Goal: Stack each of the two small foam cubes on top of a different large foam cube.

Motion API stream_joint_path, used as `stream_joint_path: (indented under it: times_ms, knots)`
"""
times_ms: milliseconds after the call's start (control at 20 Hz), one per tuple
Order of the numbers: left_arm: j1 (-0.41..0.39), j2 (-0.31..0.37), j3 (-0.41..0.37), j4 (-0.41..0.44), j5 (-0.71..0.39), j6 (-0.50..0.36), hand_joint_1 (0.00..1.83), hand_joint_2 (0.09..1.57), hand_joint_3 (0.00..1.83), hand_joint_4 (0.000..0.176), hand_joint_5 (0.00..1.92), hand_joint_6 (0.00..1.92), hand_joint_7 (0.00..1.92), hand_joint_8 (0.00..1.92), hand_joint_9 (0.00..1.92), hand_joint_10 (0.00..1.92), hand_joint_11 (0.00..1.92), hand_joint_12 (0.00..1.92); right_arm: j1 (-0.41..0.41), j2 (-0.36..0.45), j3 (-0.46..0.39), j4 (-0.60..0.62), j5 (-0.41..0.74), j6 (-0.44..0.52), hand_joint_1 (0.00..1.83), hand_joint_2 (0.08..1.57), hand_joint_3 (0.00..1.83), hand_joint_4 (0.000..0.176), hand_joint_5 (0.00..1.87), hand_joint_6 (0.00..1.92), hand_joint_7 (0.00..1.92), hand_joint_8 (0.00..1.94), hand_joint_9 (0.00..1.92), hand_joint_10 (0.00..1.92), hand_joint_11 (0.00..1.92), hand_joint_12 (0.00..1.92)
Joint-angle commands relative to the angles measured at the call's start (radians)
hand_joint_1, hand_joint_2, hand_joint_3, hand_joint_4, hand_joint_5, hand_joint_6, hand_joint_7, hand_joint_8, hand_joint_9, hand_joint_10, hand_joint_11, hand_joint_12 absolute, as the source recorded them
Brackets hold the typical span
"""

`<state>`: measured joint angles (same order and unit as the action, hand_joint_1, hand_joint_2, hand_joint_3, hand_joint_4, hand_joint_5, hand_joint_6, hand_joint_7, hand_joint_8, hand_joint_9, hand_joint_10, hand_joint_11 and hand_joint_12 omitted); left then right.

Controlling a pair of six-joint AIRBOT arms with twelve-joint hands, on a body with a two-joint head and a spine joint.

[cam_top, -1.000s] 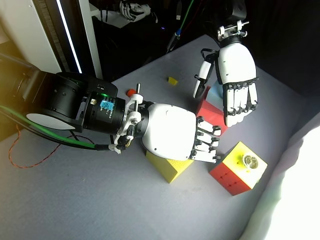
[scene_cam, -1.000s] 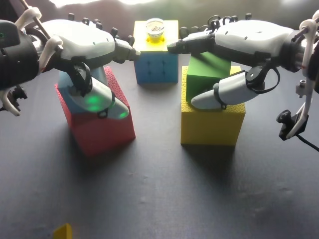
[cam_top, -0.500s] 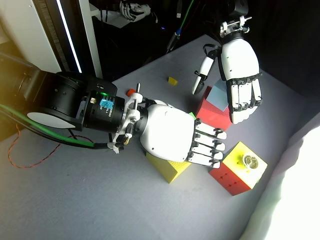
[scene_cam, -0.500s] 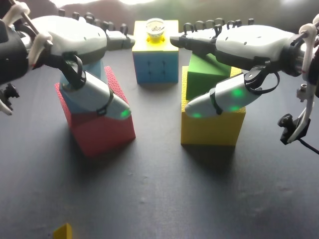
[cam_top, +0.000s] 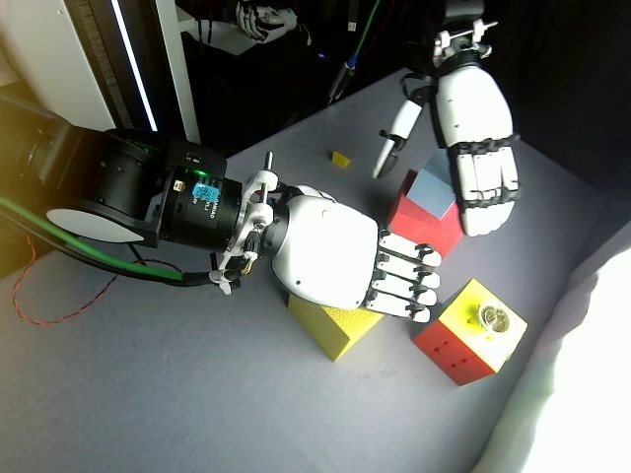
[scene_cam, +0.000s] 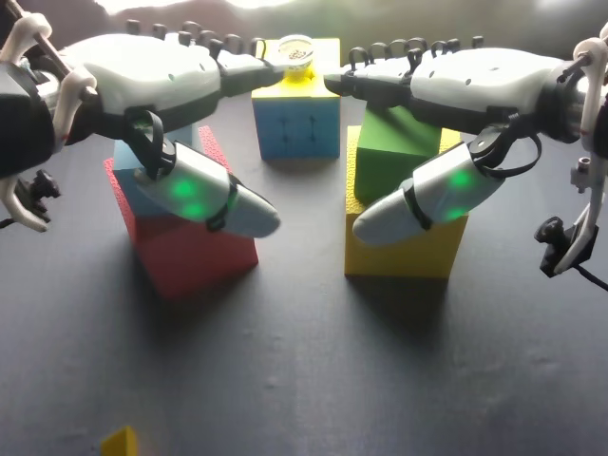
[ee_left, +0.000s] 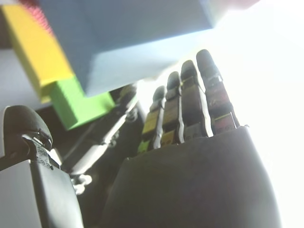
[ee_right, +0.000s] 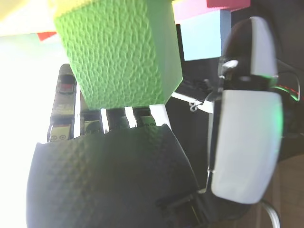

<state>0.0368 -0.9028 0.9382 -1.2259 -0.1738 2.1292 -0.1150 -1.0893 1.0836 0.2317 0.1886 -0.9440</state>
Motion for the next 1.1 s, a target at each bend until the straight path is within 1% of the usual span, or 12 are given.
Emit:
stream_joint_path:
  times_ms: [0,150,250,300,350,450,550,650,800,850,900,1050]
  knots:
    - [-0.002,0.020,-0.004,0.058,-0.035,-0.051,0.50,0.89,0.00,0.000,0.00,0.00,0.07,0.00,0.07,0.00,0.00,0.40,0.024,0.017,-0.005,-0.003,0.104,0.003,0.60,0.75,0.00,0.000,0.00,0.00,0.00,0.00,0.00,0.00,0.00,0.01]
    - [0.004,0.022,-0.012,0.248,-0.036,-0.247,0.49,0.89,0.00,0.000,0.00,0.00,0.05,0.00,0.05,0.00,0.00,0.39,0.048,0.030,-0.015,-0.003,0.102,0.003,0.57,0.73,0.00,0.000,0.00,0.00,0.00,0.00,0.00,0.00,0.00,0.00]
    - [0.010,0.026,-0.020,0.318,-0.036,-0.321,0.50,0.88,0.00,0.000,0.00,0.00,0.04,0.00,0.04,0.00,0.00,0.37,0.055,0.038,-0.016,-0.005,0.105,0.003,0.57,0.74,0.00,0.000,0.00,0.00,0.00,0.00,0.00,0.00,0.00,0.00]
    - [0.012,0.029,-0.026,0.343,-0.037,-0.347,0.48,0.88,0.00,0.000,0.00,0.00,0.02,0.00,0.02,0.00,0.00,0.31,0.057,0.044,-0.016,-0.008,0.108,0.003,0.59,0.73,0.00,0.000,0.00,0.00,0.00,0.00,0.00,0.00,0.00,0.00]
    - [0.013,0.031,-0.031,0.346,-0.037,-0.351,0.45,0.88,0.00,0.000,0.00,0.00,0.02,0.00,0.03,0.01,0.00,0.35,0.057,0.047,-0.017,-0.011,0.111,0.003,0.62,0.70,0.00,0.000,0.00,0.00,0.00,0.00,0.00,0.00,0.00,0.00]
    - [0.014,0.036,-0.045,0.346,-0.040,-0.354,0.47,0.87,0.00,0.000,0.00,0.00,0.01,0.00,0.02,0.00,0.00,0.30,0.059,0.072,-0.033,-0.056,0.167,0.004,0.63,0.73,0.00,0.000,0.00,0.00,0.00,0.00,0.00,0.00,0.00,0.00]
    - [0.014,0.048,-0.061,0.356,-0.044,-0.362,0.45,0.88,0.00,0.000,0.00,0.00,0.00,0.00,0.00,0.00,0.00,0.09,0.060,0.109,-0.064,-0.086,0.235,0.007,0.57,0.71,0.00,0.000,0.00,0.00,0.00,0.00,0.00,0.00,0.00,0.00]
    - [0.017,0.065,-0.079,0.425,-0.047,-0.424,0.44,0.86,0.00,0.000,0.00,0.00,0.00,0.00,0.01,0.00,0.00,0.20,0.059,0.144,-0.085,-0.086,0.290,0.024,0.59,0.72,0.00,0.000,0.00,0.00,0.00,0.00,0.00,0.00,0.00,0.00]
    - [0.027,0.086,-0.101,0.499,-0.047,-0.496,0.43,0.86,0.00,0.000,0.00,0.00,0.01,0.00,0.02,0.00,0.00,0.21,0.056,0.184,-0.098,-0.089,0.322,0.105,0.58,0.73,0.00,0.000,0.00,0.00,0.00,0.00,0.00,0.00,0.00,0.00]
    - [0.037,0.103,-0.118,0.550,-0.054,-0.543,0.41,0.86,0.00,0.000,0.00,0.00,0.01,0.00,0.01,0.00,0.00,0.21,0.050,0.213,-0.107,-0.165,0.343,0.214,0.61,0.72,0.00,0.000,0.00,0.00,0.00,0.00,0.00,0.00,0.00,0.00]
    - [0.044,0.115,-0.131,0.585,-0.065,-0.579,0.42,0.86,0.00,0.000,0.00,0.00,0.00,0.00,0.01,0.00,0.00,0.18,0.041,0.236,-0.118,-0.229,0.361,0.266,0.60,0.71,0.00,0.000,0.00,0.00,0.00,0.00,0.00,0.00,0.00,0.00]
    - [0.055,0.150,-0.168,0.668,-0.070,-0.659,0.48,0.84,0.00,0.000,0.00,0.00,0.03,0.00,0.03,0.01,0.00,0.29,0.010,0.300,-0.156,-0.313,0.373,0.281,0.55,0.73,0.00,0.000,0.00,0.00,0.00,0.00,0.00,0.00,0.00,0.00]
